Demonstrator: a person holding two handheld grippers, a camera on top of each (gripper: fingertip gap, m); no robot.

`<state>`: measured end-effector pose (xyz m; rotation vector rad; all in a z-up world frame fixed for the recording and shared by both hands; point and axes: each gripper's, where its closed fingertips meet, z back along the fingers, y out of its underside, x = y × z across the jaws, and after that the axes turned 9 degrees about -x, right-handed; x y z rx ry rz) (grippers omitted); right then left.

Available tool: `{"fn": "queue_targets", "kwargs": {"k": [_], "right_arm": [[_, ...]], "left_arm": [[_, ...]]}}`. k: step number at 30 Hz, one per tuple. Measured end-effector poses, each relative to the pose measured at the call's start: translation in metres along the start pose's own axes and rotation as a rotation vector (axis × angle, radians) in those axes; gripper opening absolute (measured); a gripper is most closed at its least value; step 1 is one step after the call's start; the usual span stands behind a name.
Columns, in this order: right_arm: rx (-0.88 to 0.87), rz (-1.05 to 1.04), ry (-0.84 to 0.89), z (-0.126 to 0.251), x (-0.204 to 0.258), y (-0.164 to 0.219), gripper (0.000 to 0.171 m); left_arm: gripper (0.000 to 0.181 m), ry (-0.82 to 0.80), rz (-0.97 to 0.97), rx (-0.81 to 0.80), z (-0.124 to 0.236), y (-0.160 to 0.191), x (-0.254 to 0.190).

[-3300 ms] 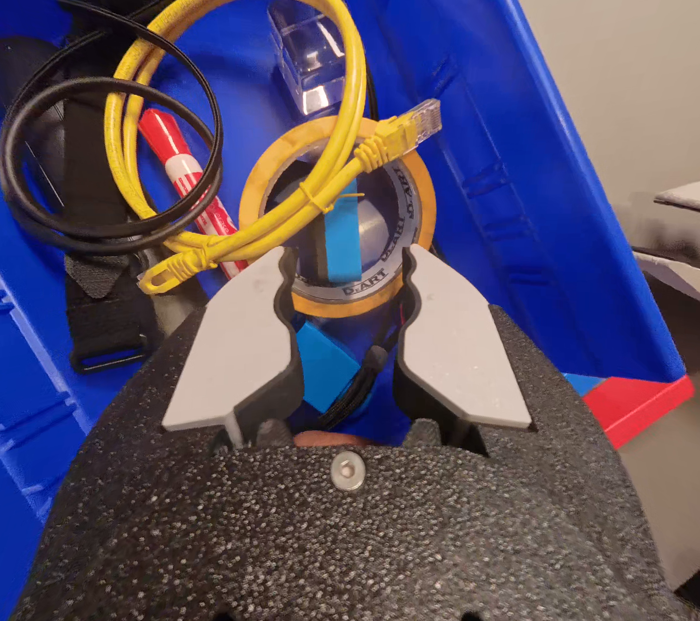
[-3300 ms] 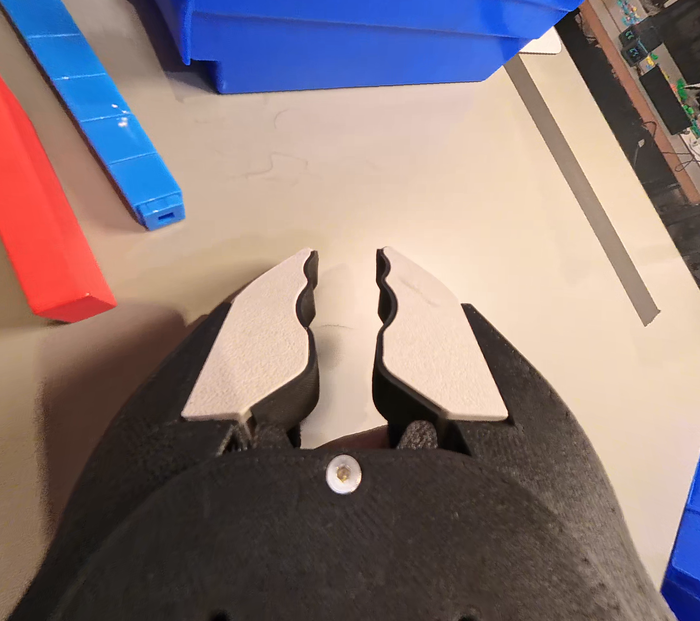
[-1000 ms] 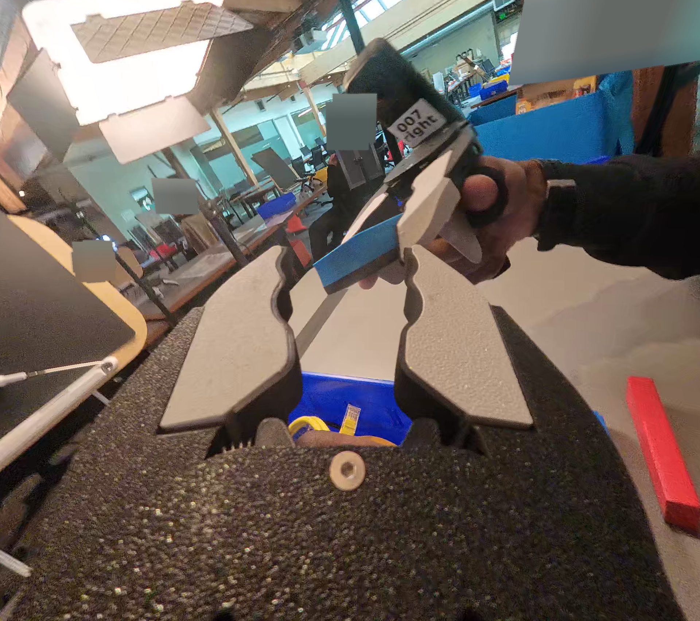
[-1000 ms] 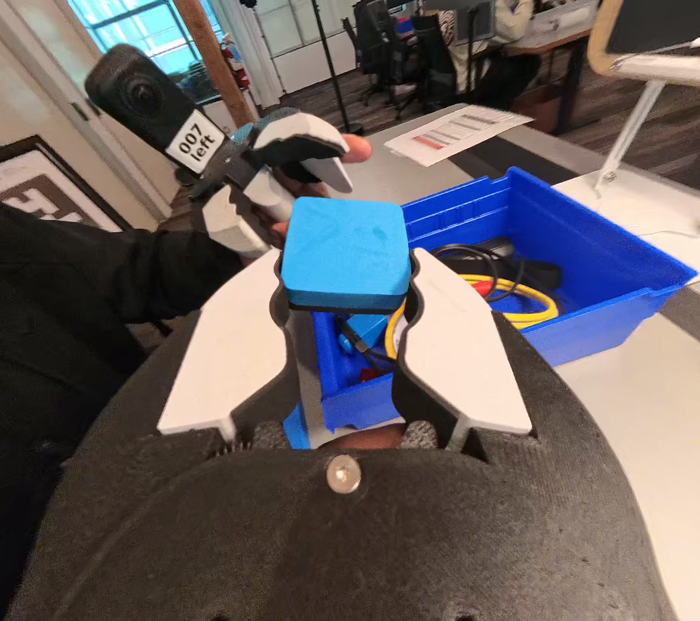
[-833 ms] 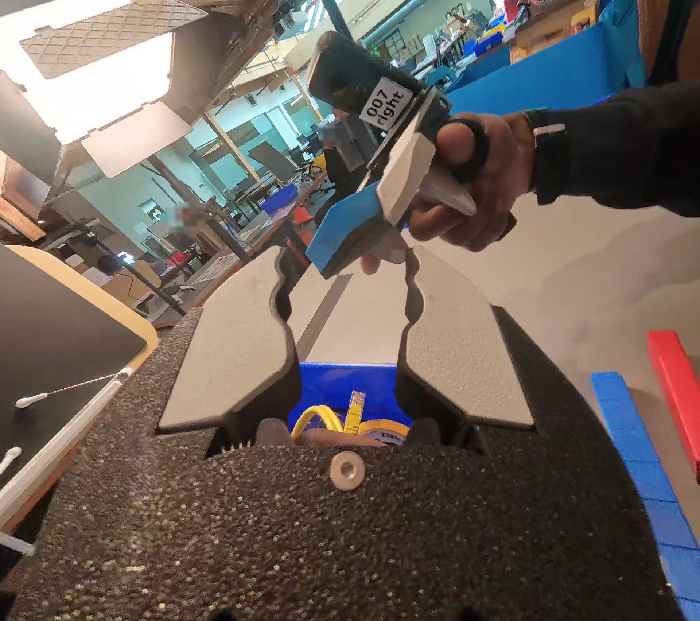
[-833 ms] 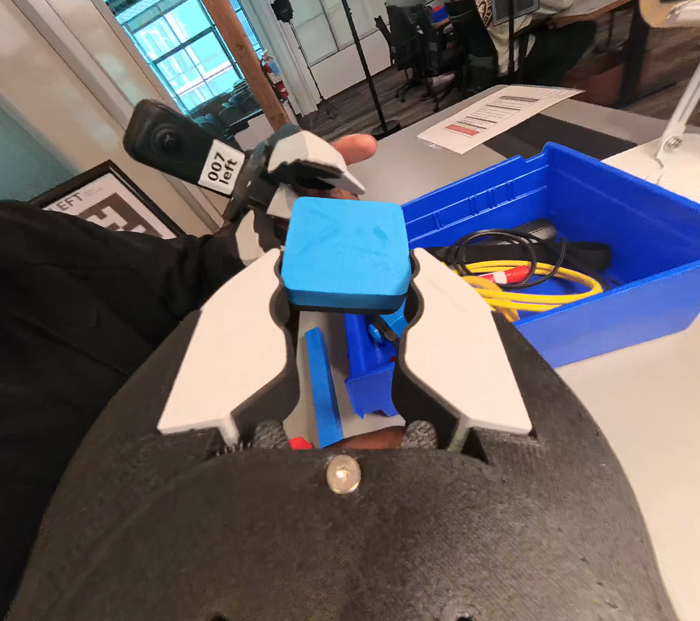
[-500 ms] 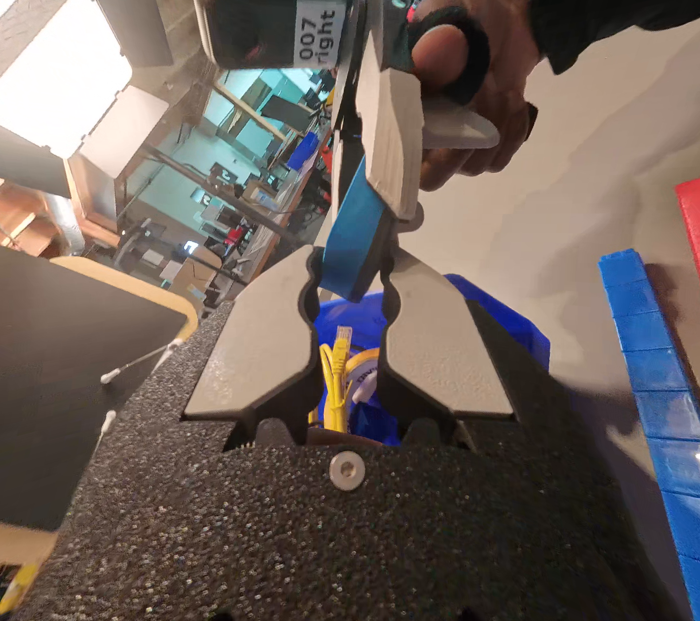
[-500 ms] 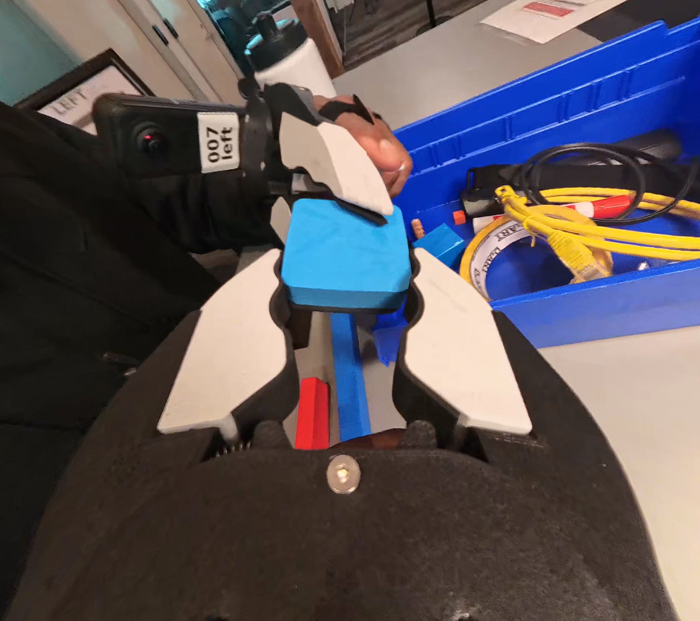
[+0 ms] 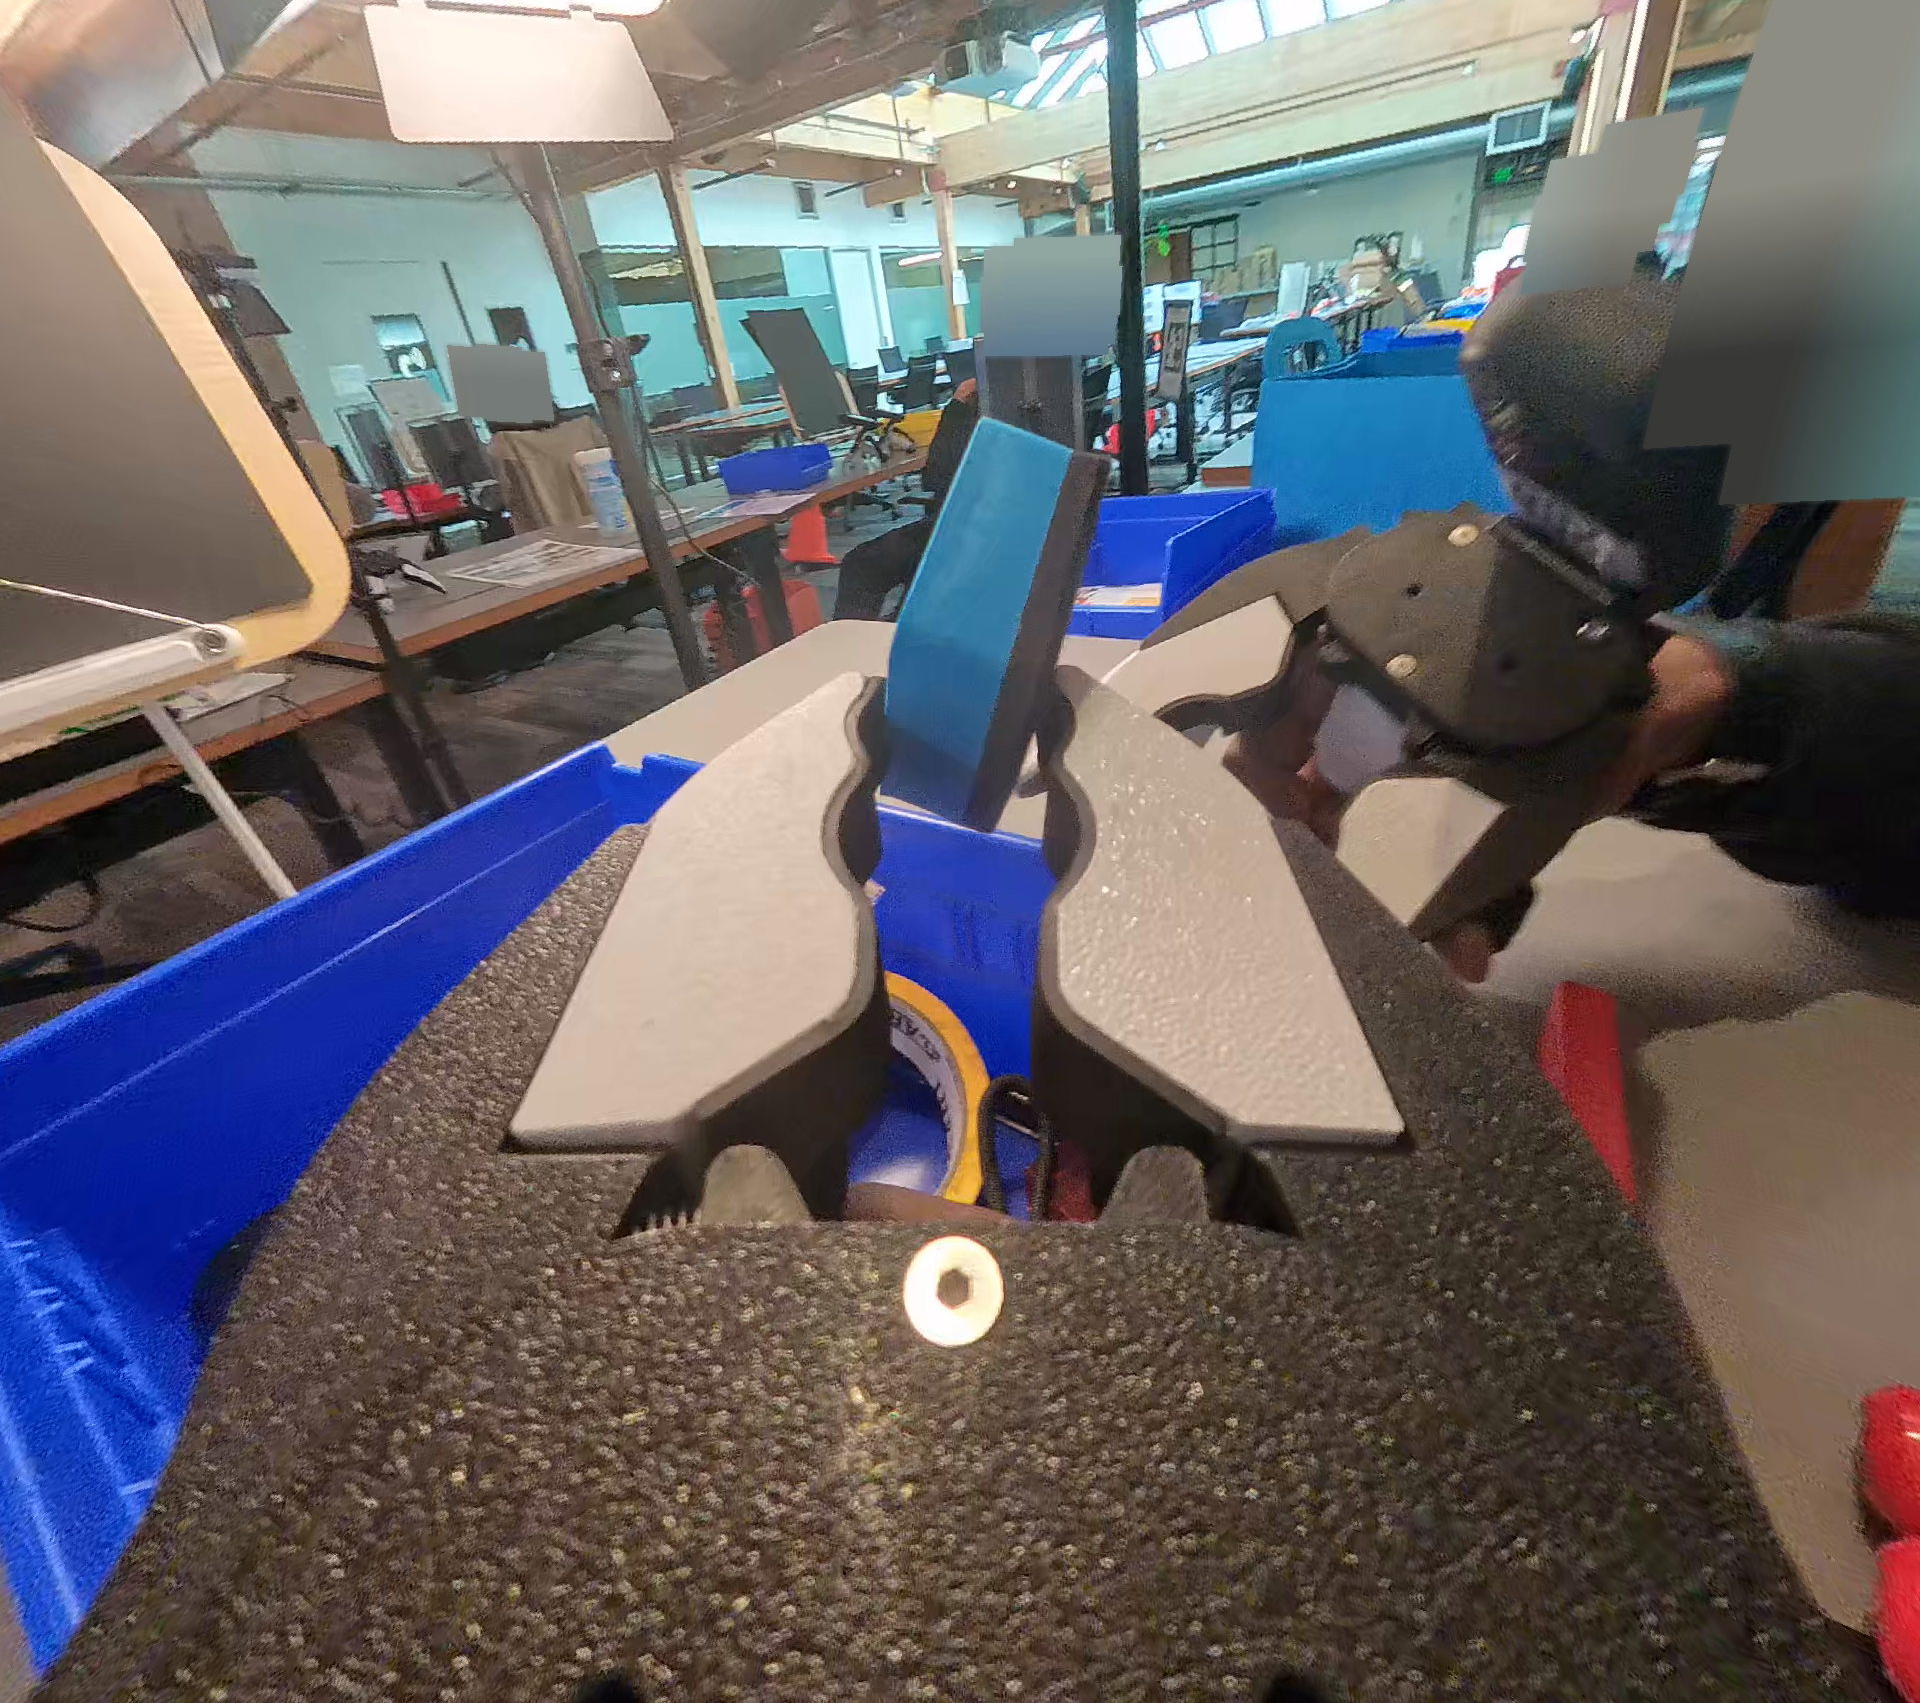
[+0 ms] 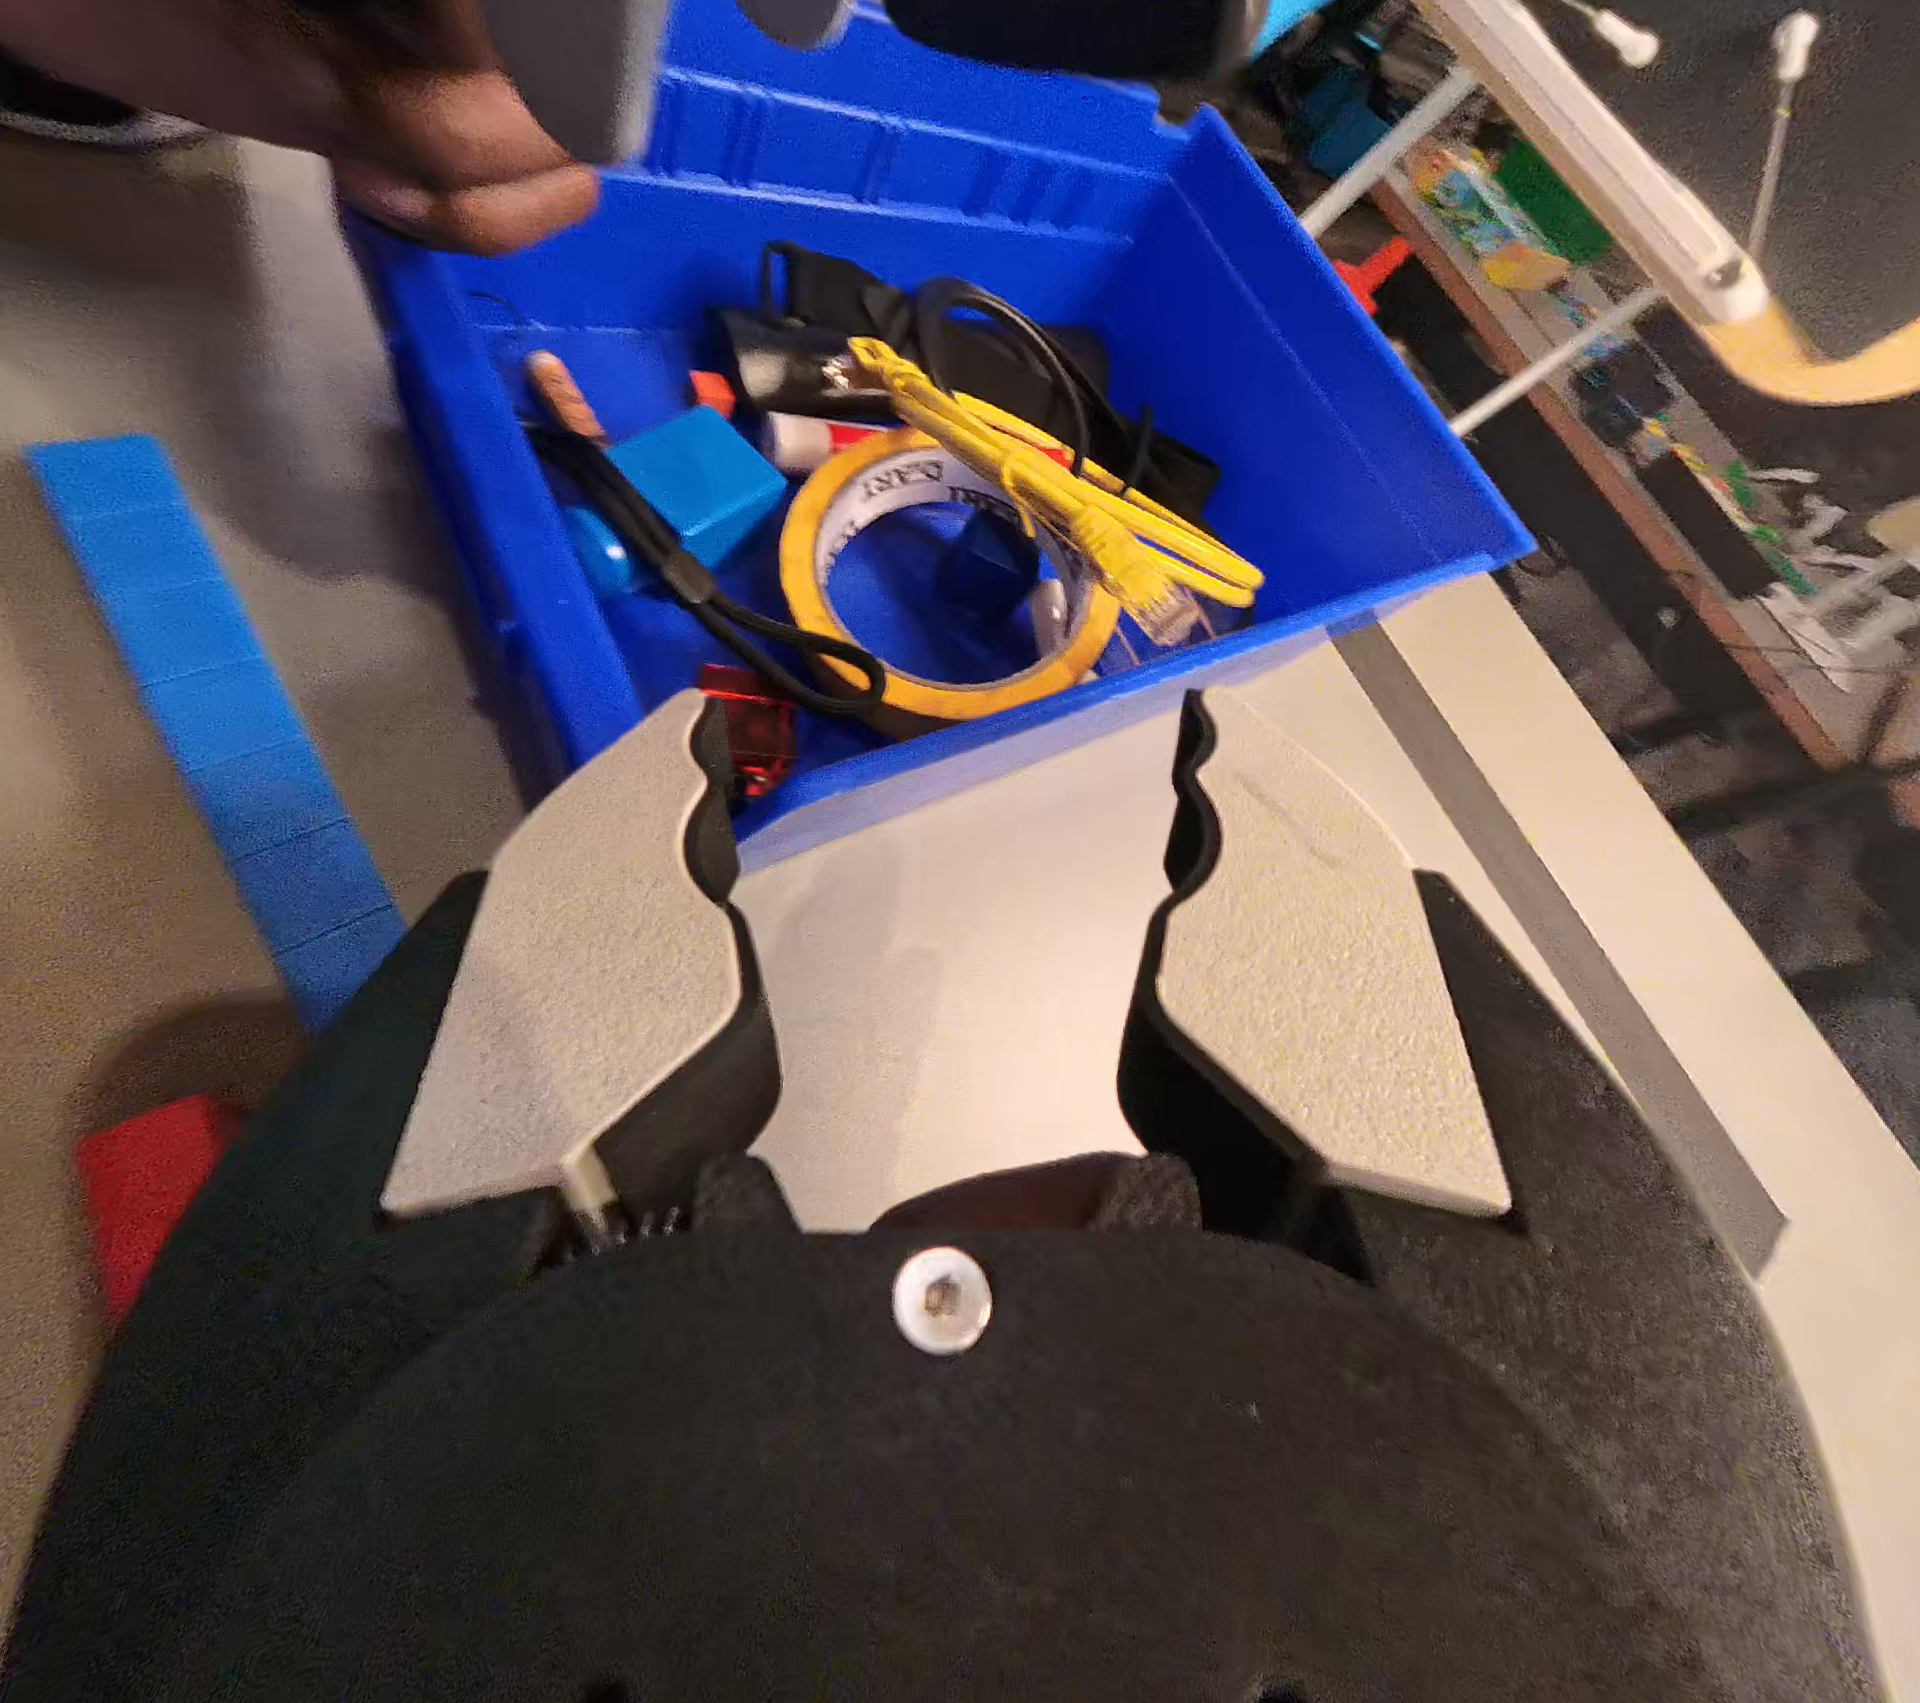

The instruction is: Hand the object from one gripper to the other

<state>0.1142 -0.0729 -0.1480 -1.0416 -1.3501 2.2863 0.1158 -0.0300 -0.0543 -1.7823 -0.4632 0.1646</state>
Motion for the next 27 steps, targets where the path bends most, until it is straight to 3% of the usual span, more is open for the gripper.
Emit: {"fn": "queue_targets", "kwargs": {"k": [4, 9, 14, 20, 23, 27], "right_arm": [[-0.006, -0.174, -0.021, -0.011, 0.002, 0.005, 0.079], [0.012, -0.188, 0.13, -0.023, -0.028, 0.018, 0.068], [-0.149, -0.086, 0.207, -0.007, -0.042, 0.001, 0.073], [-0.32, 0.214, 0.24, 0.019, -0.031, -0.028, 0.071], [-0.385, 0.285, 0.156, 0.026, -0.011, -0.038, 0.068], [-0.433, 0.312, 0.051, 0.034, 0.008, -0.044, 0.069]], "left_arm": [[0.029, 0.038, 0.144, -0.023, 0.001, -0.002, -0.002], [0.028, 0.07, 0.316, -0.043, -0.001, 0.003, -0.007], [0.029, 0.035, 0.329, 0.03, -0.003, 0.02, -0.007], [0.028, 0.078, 0.344, 0.121, -0.006, 0.04, -0.025], [0.028, 0.085, 0.239, 0.164, -0.006, 0.048, -0.029], [0.028, 0.097, -0.095, 0.244, -0.002, 0.057, -0.033]]}}
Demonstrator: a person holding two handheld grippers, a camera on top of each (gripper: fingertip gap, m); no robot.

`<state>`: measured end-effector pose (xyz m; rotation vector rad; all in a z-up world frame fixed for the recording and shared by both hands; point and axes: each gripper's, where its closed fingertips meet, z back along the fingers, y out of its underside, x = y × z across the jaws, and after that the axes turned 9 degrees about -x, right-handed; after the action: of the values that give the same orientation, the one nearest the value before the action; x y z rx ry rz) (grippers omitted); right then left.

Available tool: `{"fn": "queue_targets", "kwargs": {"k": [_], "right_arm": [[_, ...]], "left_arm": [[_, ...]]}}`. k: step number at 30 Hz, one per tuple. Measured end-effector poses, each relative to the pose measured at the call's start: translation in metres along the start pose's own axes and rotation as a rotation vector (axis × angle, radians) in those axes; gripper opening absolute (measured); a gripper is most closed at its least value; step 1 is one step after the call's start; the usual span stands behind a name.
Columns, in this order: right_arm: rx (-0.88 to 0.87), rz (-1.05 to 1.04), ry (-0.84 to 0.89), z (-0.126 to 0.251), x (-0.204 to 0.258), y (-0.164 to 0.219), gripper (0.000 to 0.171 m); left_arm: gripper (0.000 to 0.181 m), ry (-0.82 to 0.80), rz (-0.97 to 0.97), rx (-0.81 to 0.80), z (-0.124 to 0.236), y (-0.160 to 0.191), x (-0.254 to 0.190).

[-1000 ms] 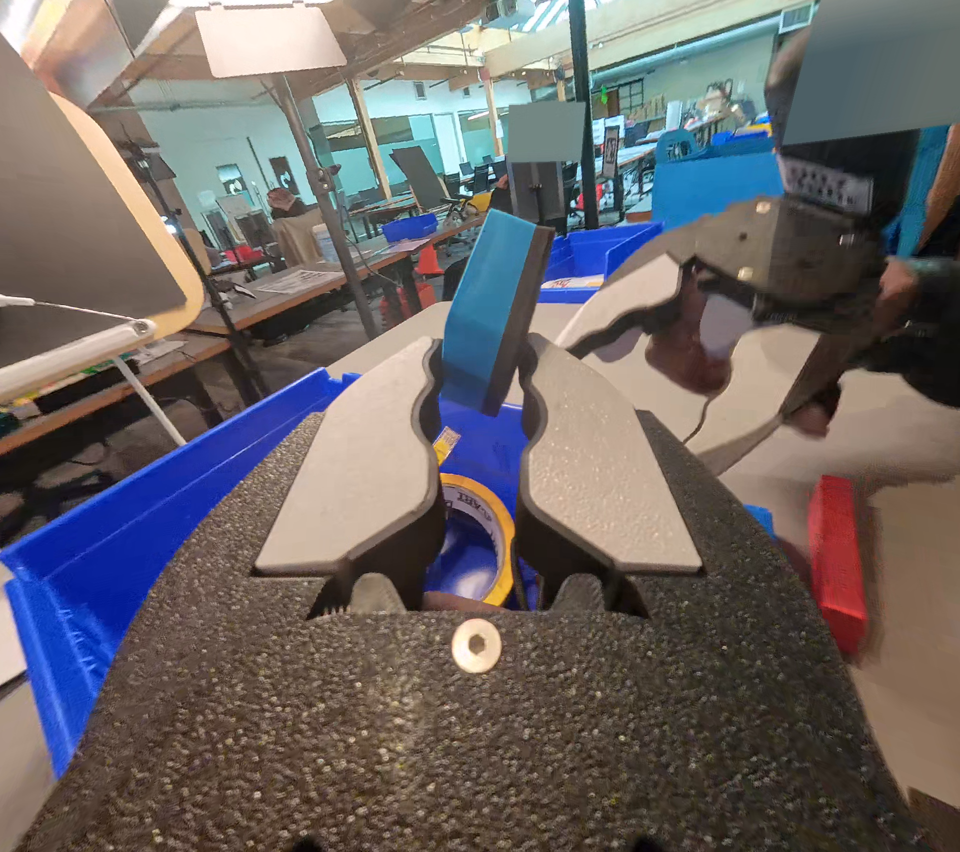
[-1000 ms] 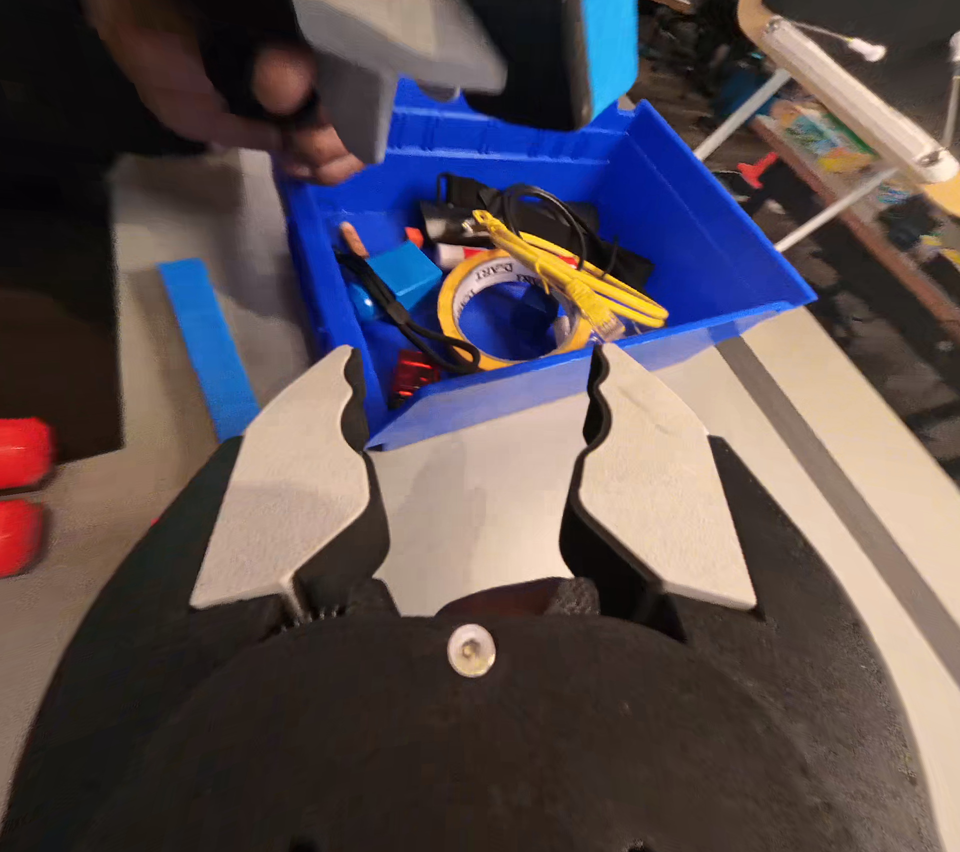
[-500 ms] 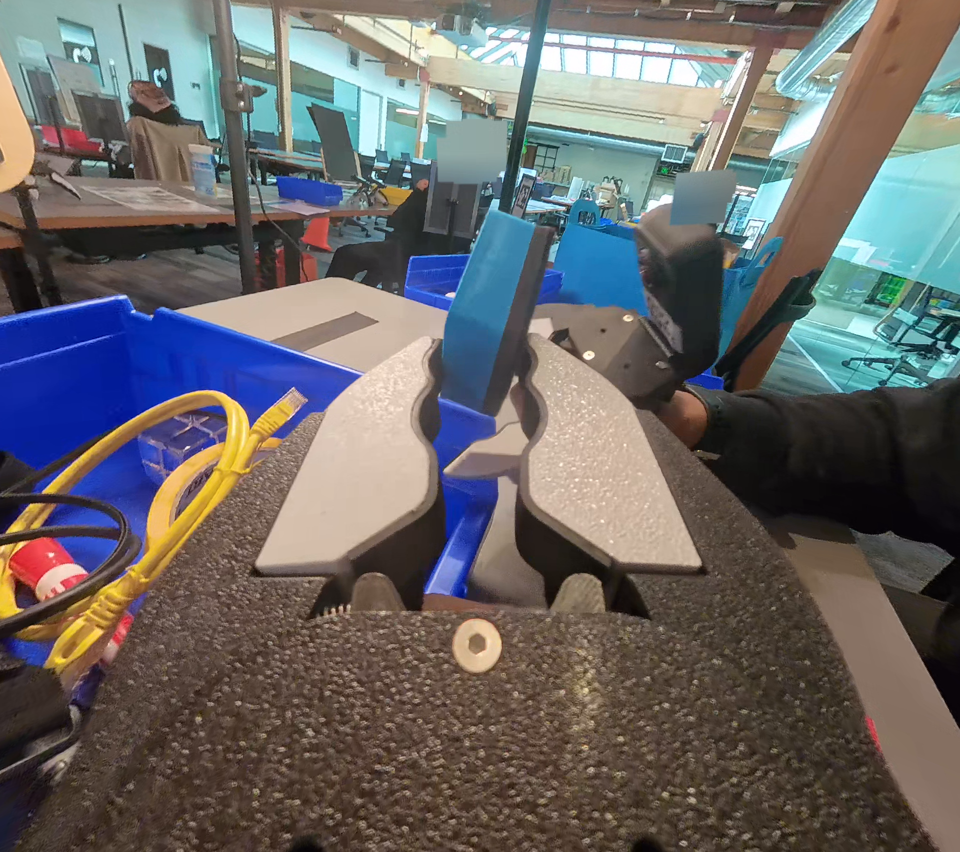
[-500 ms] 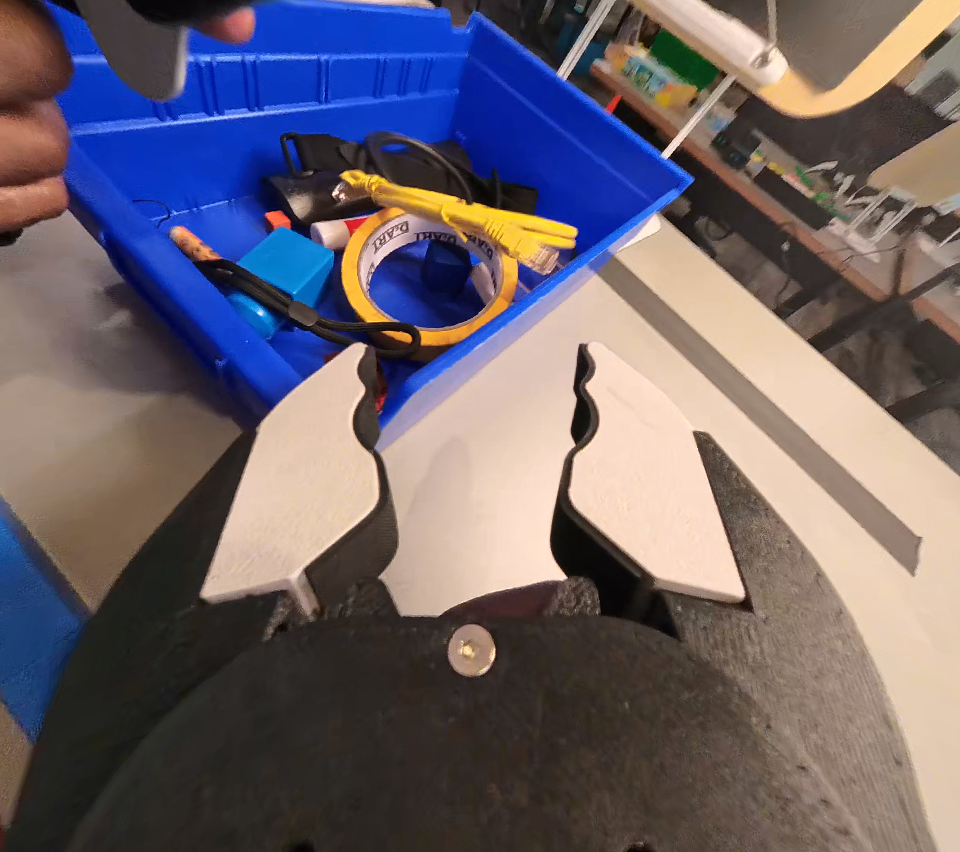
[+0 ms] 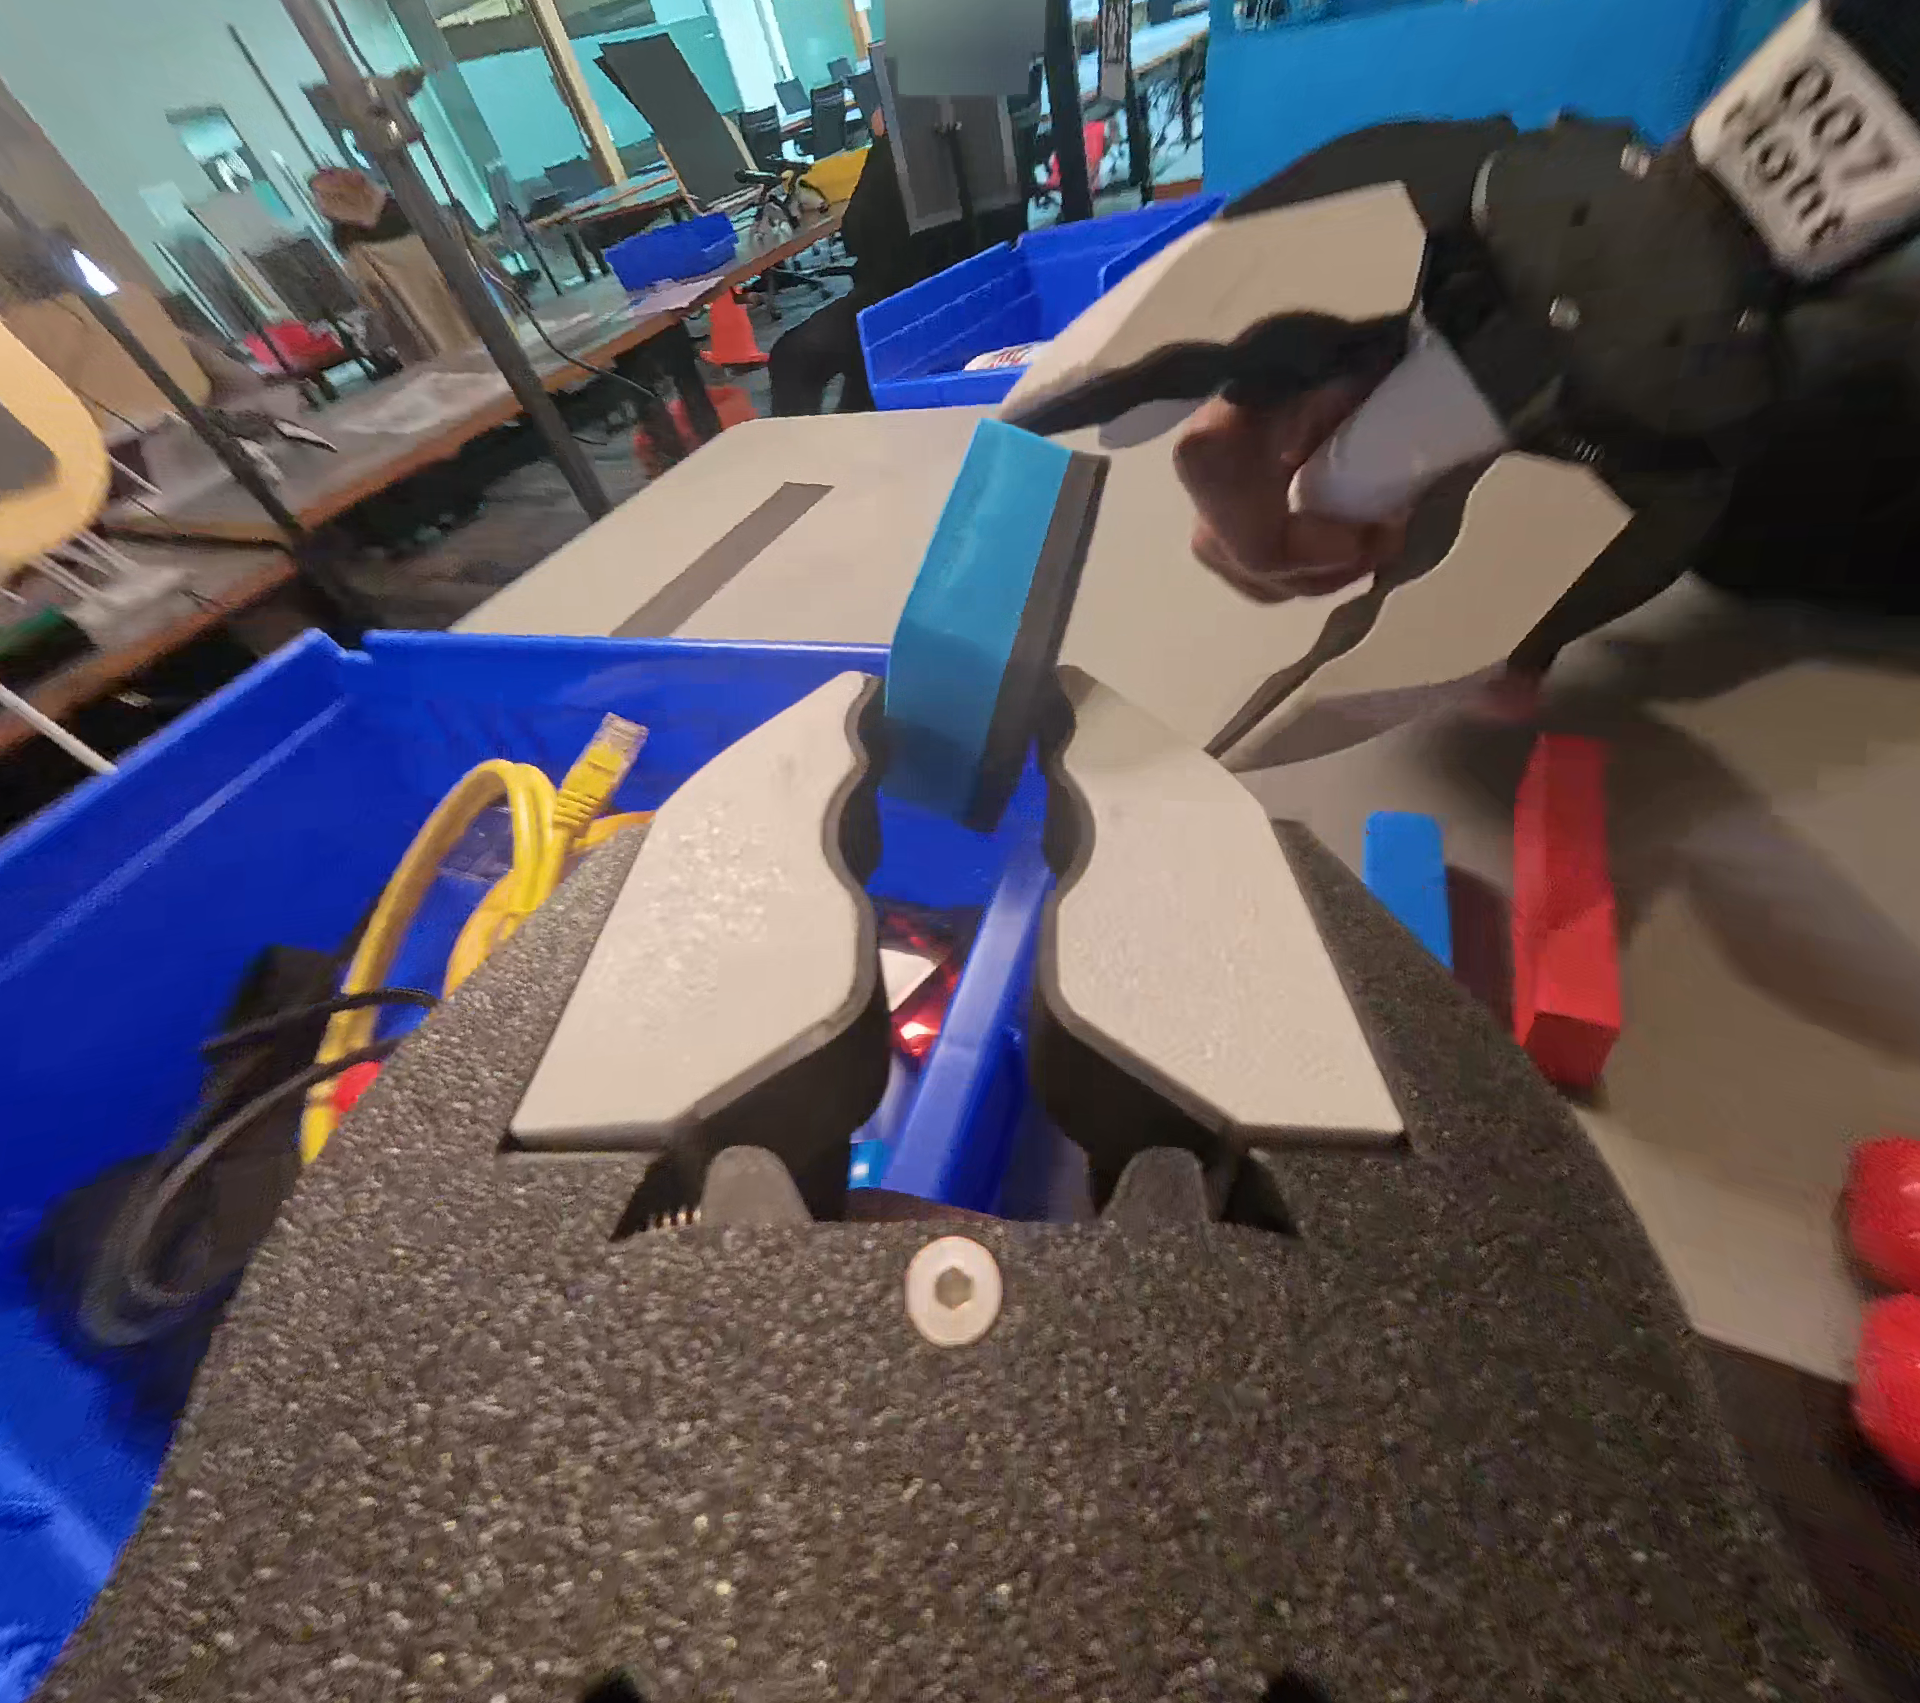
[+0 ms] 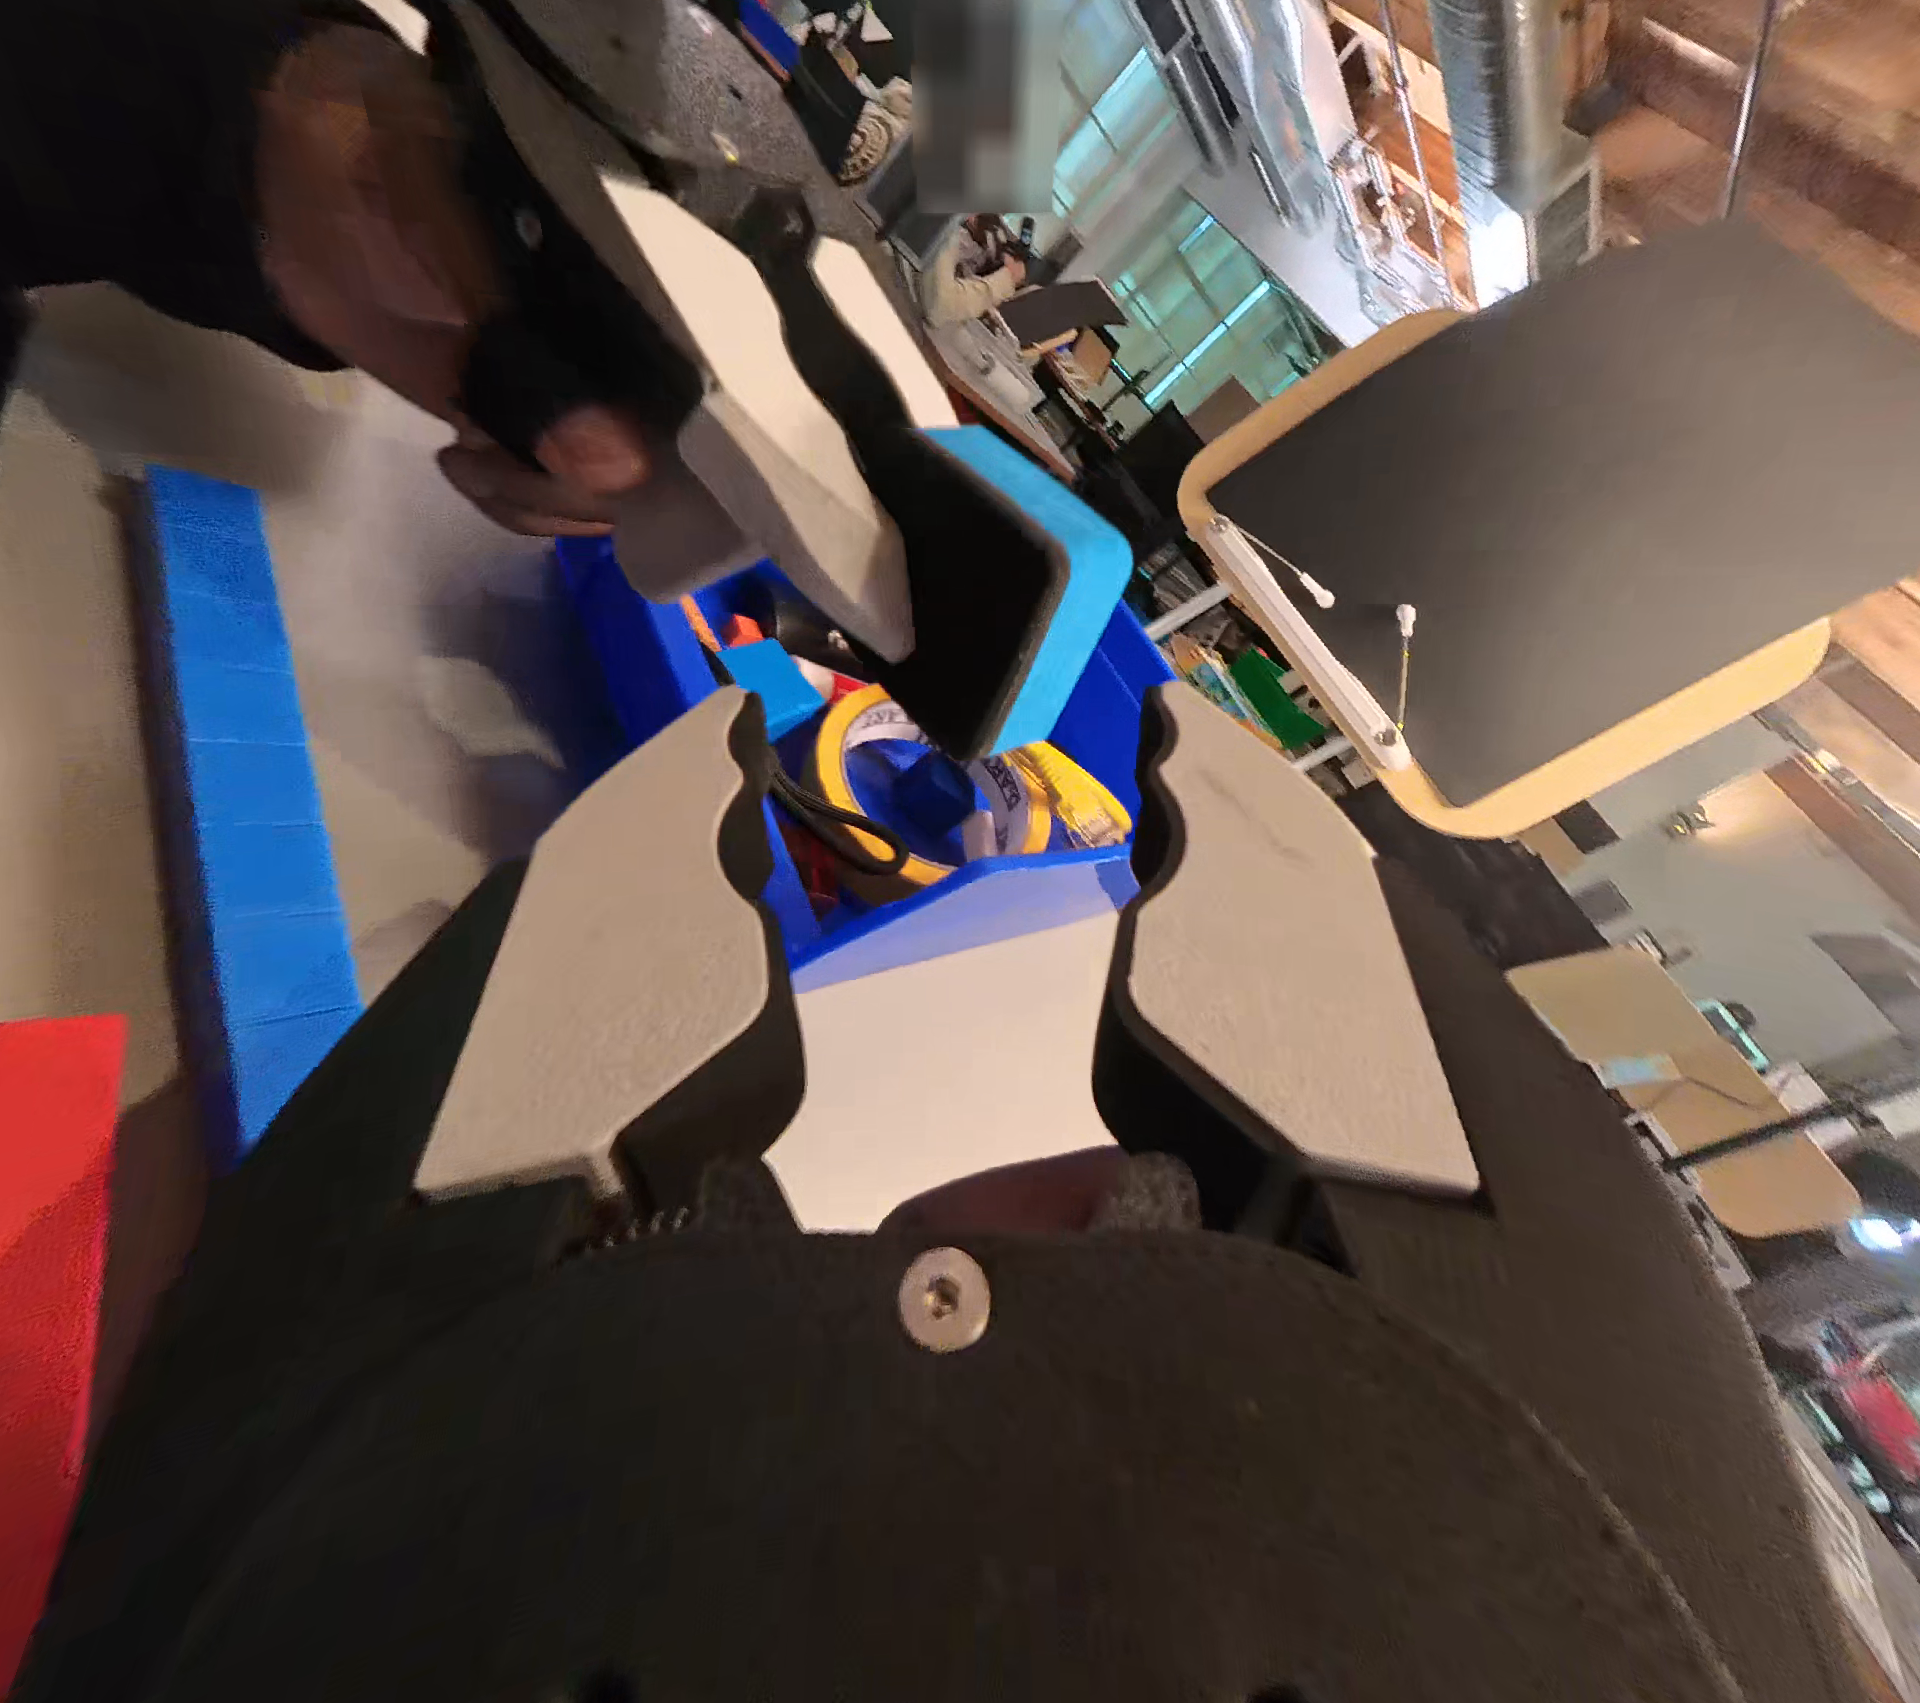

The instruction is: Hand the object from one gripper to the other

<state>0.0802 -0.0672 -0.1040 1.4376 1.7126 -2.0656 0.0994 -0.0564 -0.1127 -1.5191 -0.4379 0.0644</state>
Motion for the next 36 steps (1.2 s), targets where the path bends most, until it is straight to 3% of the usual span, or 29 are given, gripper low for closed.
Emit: {"fn": "queue_targets", "kwargs": {"k": [8, 11, 14, 19, 24, 28, 36], "right_arm": [[-0.026, 0.032, -0.113, 0.01, 0.016, -0.011, 0.068], [-0.029, 0.027, -0.159, 0.013, 0.024, -0.012, 0.057], [-0.022, 0.056, -0.19, 0.015, 0.03, -0.01, 0.025], [-0.044, 0.19, -0.12, 0.016, 0.026, -0.009, 0.024], [-0.045, 0.48, 0.068, 0.018, 0.004, -0.008, 0.023], [-0.081, 0.615, 0.12, 0.02, 0.003, -0.015, 0.024], [-0.142, 0.683, 0.069, 0.017, 0.027, -0.025, 0.024]], "left_arm": [[0.028, 0.099, -0.301, 0.023, 0.0, 0.009, -0.024], [0.028, 0.165, -0.375, 0.008, 0.0, 0.01, -0.037], [0.029, 0.19, -0.393, 0.022, 0.001, 0.014, -0.042], [0.043, 0.189, -0.207, 0.006, 0.0, 0.014, -0.037], [0.057, 0.289, 0.23, 0.017, 0.007, 0.009, -0.037], [0.067, 0.32, 0.541, -0.06, 0.009, -0.006, -0.028], [0.081, 0.37, 0.355, -0.029, 0.011, -0.001, -0.046]]}}
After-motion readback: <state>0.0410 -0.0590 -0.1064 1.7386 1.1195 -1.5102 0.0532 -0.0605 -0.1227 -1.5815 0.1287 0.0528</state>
